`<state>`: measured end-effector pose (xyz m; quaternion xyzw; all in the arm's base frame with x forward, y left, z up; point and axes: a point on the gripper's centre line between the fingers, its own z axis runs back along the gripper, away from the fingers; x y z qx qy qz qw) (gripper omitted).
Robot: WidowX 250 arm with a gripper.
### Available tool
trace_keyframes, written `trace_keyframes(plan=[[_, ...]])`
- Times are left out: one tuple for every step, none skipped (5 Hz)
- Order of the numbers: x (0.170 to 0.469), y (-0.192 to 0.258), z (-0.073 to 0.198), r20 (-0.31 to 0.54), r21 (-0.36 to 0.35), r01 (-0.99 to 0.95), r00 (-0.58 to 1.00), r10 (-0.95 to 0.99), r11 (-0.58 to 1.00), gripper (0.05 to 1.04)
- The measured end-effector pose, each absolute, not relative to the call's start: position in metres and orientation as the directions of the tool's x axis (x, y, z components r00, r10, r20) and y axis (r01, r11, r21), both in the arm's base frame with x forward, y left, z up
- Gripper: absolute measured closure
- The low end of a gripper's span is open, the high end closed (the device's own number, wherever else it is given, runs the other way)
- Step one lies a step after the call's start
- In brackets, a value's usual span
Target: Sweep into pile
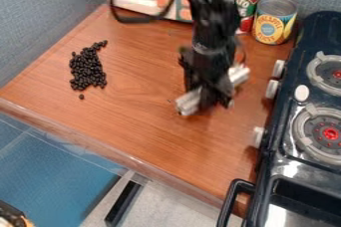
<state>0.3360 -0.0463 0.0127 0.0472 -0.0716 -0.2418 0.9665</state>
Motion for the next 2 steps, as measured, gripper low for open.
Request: trace_keyframes(plan=[[0.339,-0.050,0.010,0.105,0.106,0.478,0.867,-0.488,0.872,0.345],[0.333,-0.054,0.041,0.157,0.061,0.507,0.846,-0.510,0.860,0.094]])
